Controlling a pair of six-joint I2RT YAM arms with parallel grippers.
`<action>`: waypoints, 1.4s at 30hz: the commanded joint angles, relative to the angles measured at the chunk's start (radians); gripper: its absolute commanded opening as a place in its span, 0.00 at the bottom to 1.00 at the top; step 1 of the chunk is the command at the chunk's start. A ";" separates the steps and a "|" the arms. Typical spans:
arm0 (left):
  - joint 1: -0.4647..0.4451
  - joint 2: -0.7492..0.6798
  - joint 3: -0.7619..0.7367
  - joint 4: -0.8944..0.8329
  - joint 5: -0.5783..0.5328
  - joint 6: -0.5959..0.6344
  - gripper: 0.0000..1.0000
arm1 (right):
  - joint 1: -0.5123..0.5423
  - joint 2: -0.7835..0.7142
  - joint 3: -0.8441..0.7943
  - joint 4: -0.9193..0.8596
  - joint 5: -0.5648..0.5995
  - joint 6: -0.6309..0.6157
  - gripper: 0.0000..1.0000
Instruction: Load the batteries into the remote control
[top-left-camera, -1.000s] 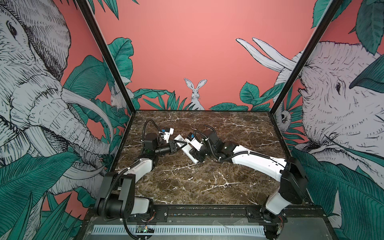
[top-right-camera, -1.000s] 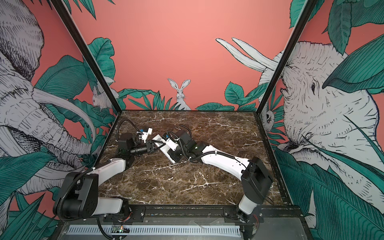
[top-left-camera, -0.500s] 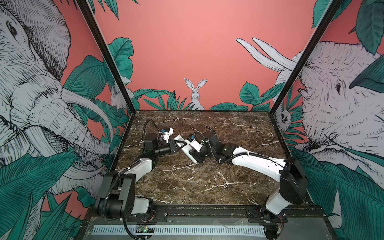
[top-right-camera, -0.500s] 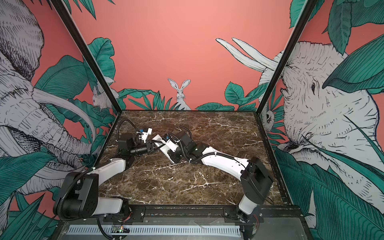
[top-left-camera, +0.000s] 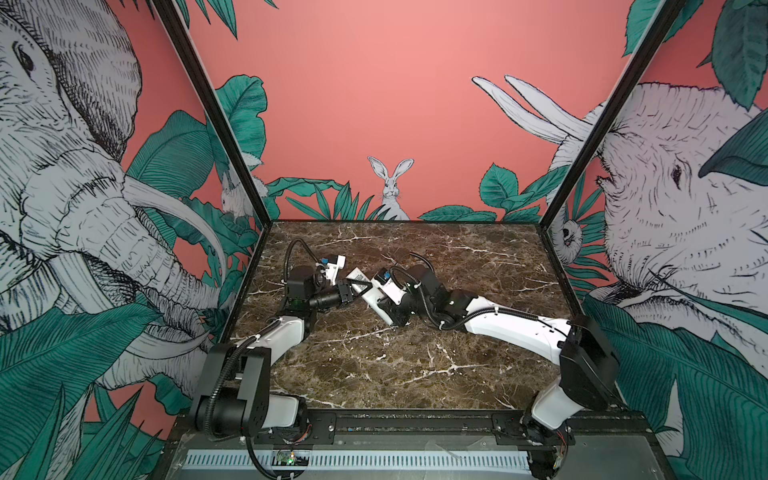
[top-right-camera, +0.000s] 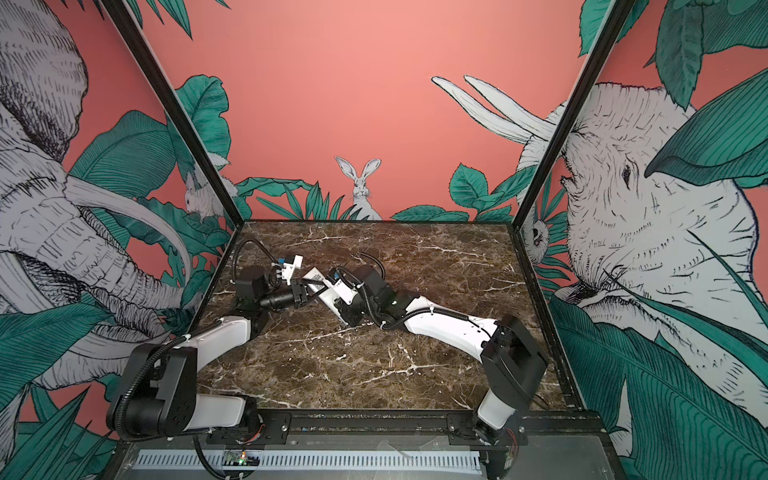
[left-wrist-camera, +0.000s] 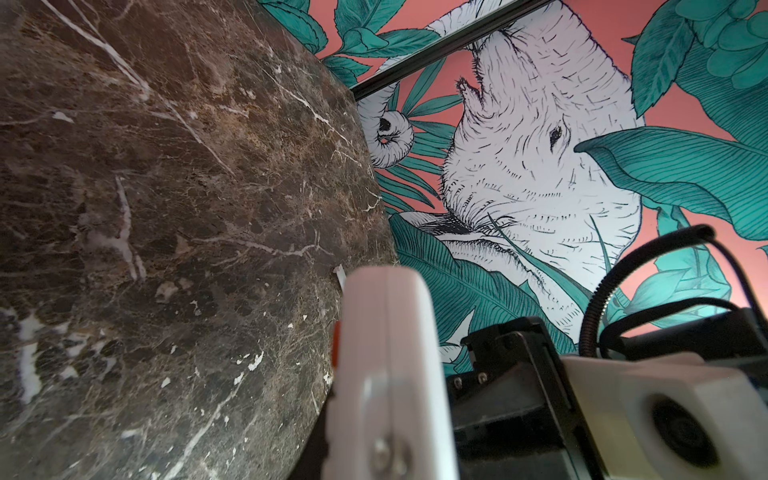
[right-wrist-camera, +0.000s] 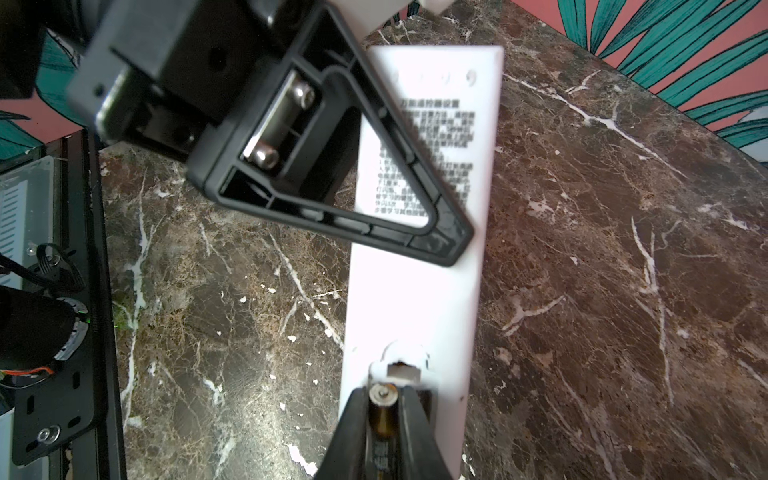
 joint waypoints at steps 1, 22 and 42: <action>0.002 -0.023 0.011 0.099 0.067 -0.046 0.00 | 0.005 0.013 0.011 -0.086 0.030 -0.013 0.20; 0.003 -0.016 0.018 0.000 0.043 0.017 0.00 | 0.000 -0.008 0.116 -0.115 0.040 -0.017 0.37; 0.004 -0.004 0.026 -0.011 0.038 0.025 0.00 | -0.011 0.043 0.235 -0.317 -0.005 -0.013 0.26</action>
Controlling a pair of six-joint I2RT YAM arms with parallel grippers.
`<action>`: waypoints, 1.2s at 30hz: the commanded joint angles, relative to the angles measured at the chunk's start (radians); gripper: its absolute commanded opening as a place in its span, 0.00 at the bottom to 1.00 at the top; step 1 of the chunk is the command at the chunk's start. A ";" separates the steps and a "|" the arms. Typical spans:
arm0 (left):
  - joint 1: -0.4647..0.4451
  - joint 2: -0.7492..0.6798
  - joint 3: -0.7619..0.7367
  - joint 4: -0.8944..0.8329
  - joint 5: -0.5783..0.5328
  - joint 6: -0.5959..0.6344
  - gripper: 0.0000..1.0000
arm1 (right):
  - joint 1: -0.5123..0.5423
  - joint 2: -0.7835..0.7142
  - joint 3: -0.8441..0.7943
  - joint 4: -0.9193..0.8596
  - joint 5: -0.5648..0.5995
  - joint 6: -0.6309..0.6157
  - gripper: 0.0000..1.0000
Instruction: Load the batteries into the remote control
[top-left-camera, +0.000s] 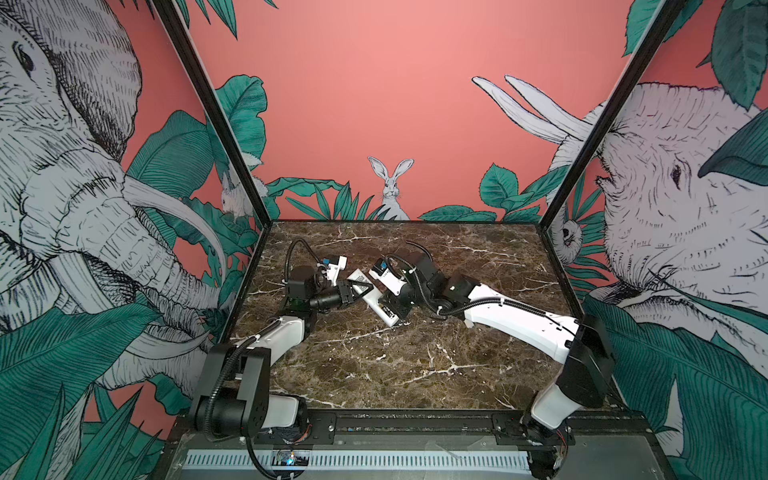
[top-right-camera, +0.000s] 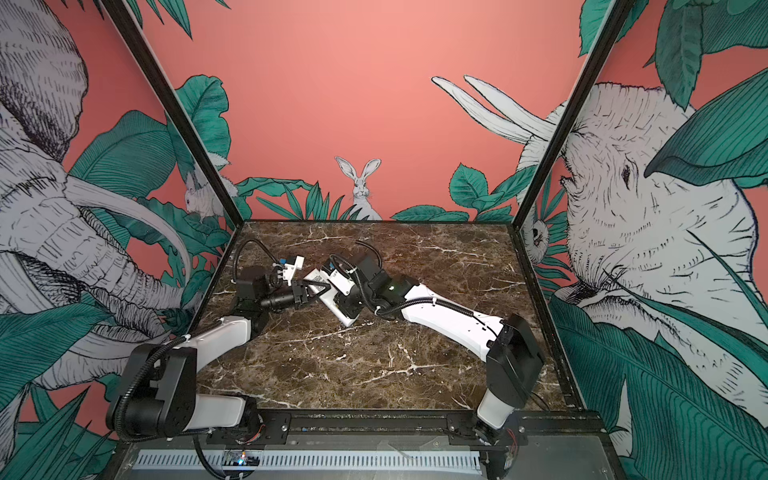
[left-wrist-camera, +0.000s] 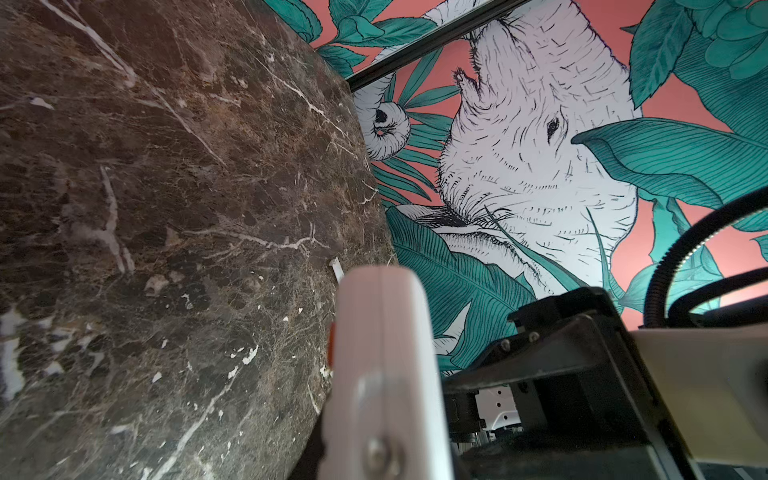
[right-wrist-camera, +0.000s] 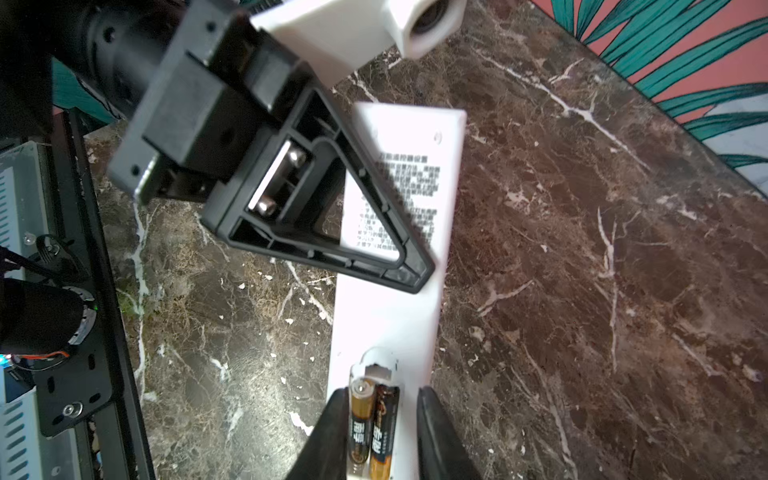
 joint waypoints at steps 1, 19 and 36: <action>0.002 -0.004 0.025 0.012 0.018 0.011 0.00 | -0.005 0.019 0.024 -0.031 -0.031 0.006 0.24; 0.003 -0.009 0.024 0.014 0.019 0.014 0.00 | -0.005 0.093 0.090 -0.062 -0.024 0.012 0.19; 0.011 -0.011 0.015 0.075 0.031 -0.040 0.00 | -0.003 0.067 -0.016 0.004 -0.013 0.010 0.10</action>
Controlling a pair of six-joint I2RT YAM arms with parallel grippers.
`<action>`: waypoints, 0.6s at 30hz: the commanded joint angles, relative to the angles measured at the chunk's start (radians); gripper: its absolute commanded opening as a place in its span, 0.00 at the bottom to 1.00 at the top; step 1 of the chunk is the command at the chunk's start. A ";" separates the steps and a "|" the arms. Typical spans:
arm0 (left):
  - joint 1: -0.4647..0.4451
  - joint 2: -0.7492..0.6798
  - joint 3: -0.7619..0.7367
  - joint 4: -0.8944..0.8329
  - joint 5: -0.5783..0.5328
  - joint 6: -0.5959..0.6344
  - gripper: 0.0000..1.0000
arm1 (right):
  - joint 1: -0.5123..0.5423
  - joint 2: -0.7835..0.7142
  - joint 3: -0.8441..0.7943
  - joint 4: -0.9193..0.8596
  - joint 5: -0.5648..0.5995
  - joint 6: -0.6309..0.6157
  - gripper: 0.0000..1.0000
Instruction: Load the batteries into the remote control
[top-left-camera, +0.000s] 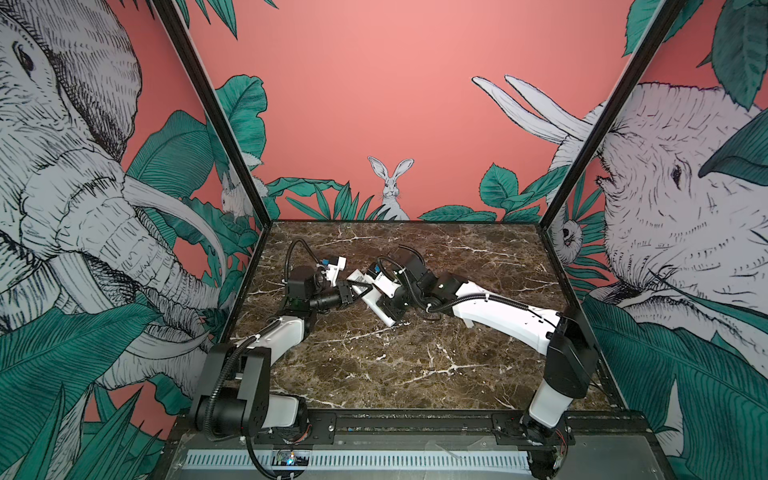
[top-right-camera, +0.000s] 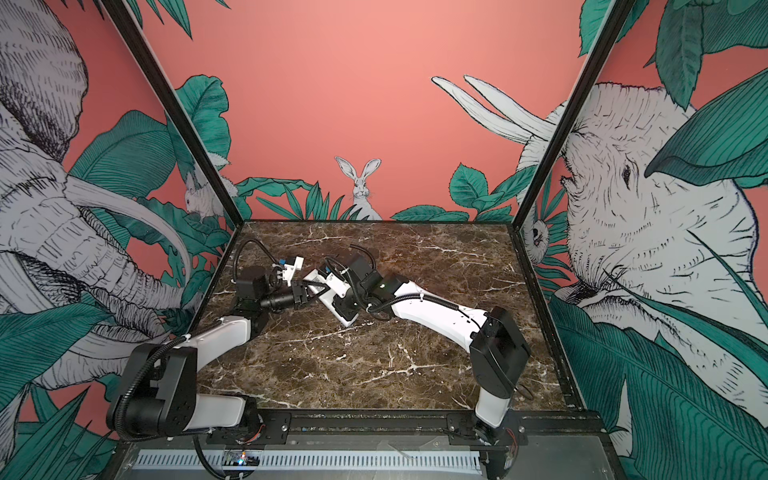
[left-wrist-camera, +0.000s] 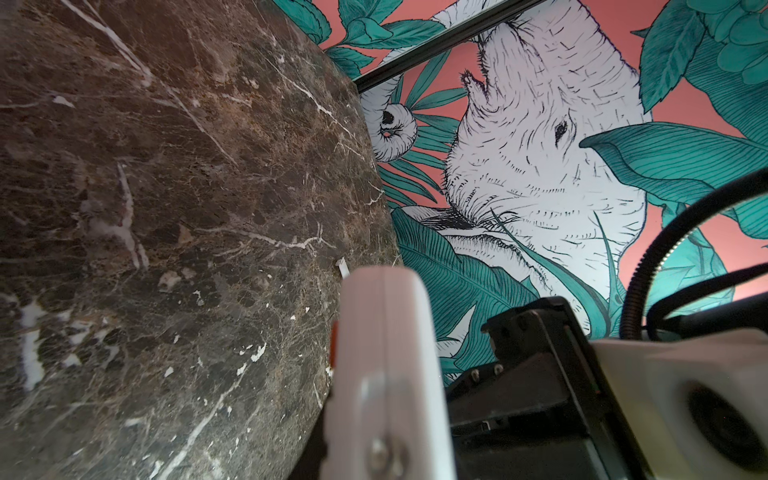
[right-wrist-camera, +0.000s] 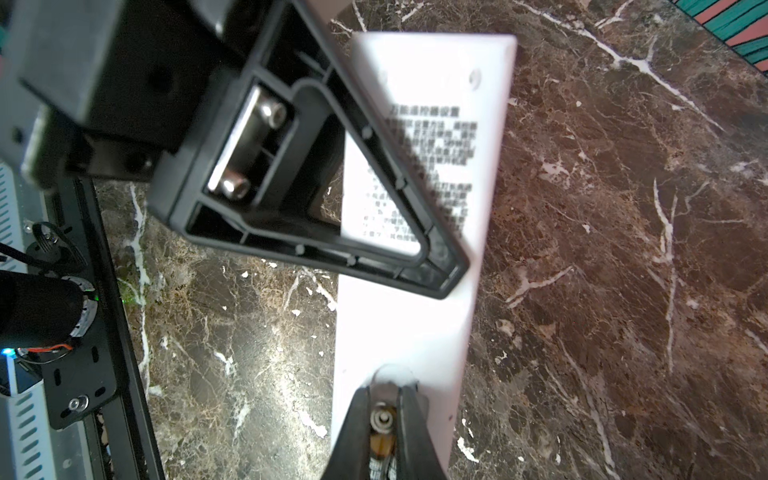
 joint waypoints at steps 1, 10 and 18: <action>0.006 -0.014 0.013 0.101 0.046 -0.048 0.00 | -0.005 -0.009 -0.047 0.012 0.016 -0.008 0.09; 0.012 -0.014 0.008 0.193 0.066 -0.114 0.00 | -0.003 -0.027 -0.184 0.160 0.034 -0.002 0.07; 0.012 -0.005 0.010 0.380 0.086 -0.264 0.00 | -0.003 -0.058 -0.323 0.334 0.045 0.024 0.08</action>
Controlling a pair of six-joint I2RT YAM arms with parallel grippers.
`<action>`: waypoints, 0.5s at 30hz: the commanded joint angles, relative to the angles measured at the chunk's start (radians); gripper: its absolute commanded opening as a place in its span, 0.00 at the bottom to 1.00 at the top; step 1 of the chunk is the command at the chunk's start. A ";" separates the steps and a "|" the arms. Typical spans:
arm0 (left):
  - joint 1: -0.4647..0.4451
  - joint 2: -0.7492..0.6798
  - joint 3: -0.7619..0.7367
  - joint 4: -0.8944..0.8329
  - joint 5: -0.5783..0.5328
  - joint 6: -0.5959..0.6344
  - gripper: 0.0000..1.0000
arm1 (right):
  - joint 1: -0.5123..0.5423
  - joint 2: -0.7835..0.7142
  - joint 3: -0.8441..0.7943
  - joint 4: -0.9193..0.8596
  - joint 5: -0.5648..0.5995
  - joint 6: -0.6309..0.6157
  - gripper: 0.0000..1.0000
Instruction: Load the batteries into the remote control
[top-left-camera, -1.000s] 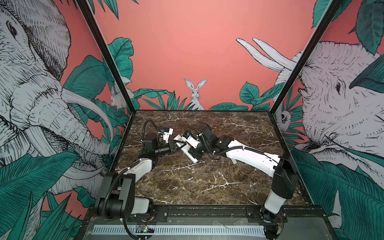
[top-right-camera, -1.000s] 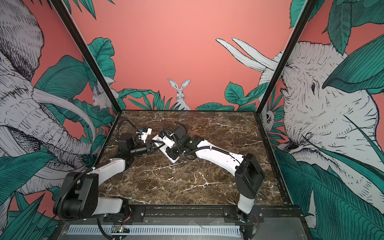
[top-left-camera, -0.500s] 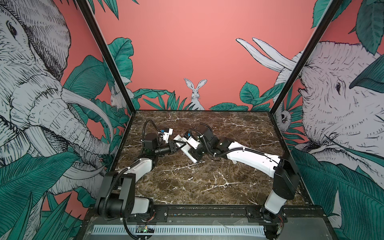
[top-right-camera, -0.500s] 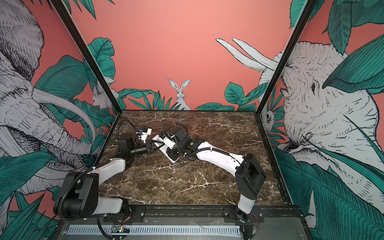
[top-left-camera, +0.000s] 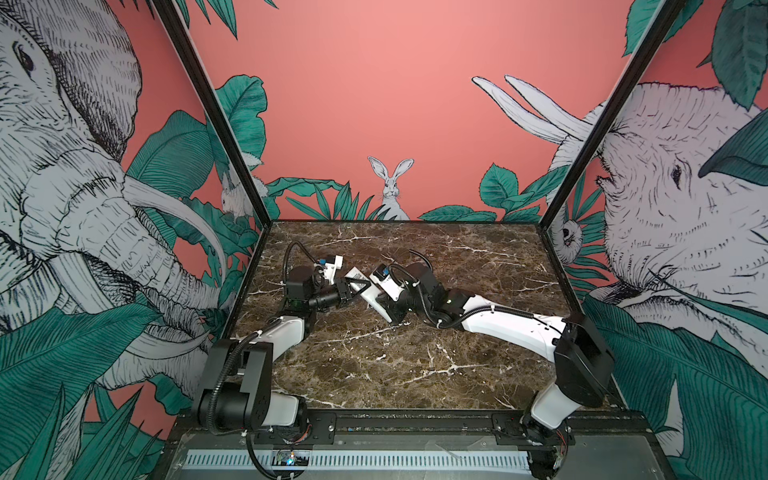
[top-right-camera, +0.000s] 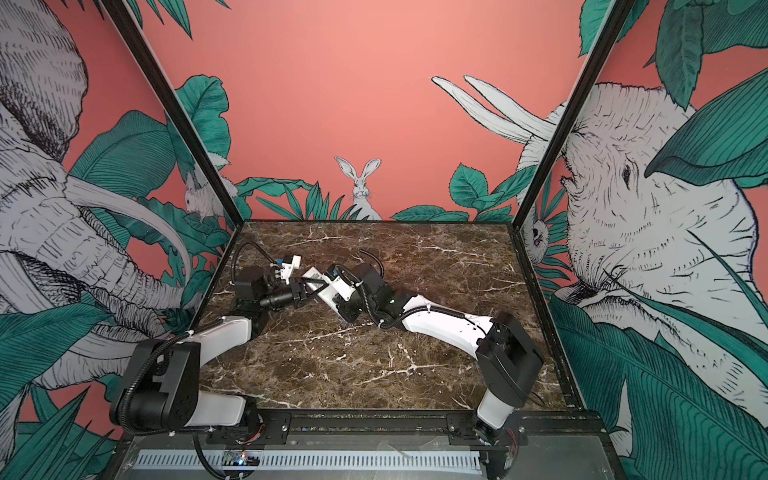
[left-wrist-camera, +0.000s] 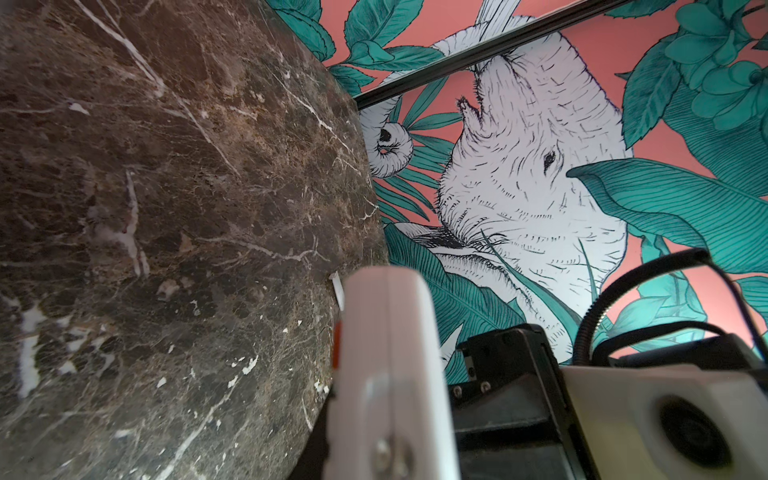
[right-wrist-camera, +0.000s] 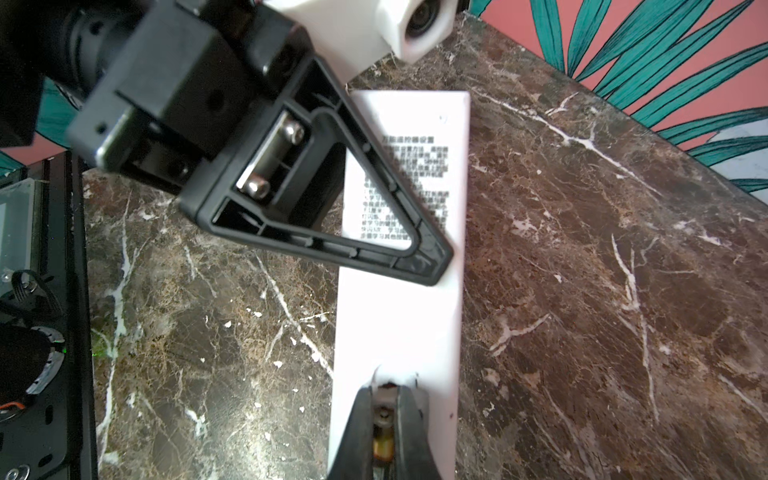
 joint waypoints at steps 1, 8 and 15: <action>0.002 -0.033 0.024 0.269 0.094 -0.144 0.00 | -0.004 0.020 -0.102 -0.006 0.014 0.018 0.08; 0.003 -0.021 0.030 0.399 0.103 -0.260 0.00 | -0.004 0.013 -0.238 0.200 0.006 0.039 0.08; 0.002 -0.055 0.041 0.320 0.107 -0.216 0.00 | -0.007 0.027 -0.244 0.200 0.028 0.047 0.07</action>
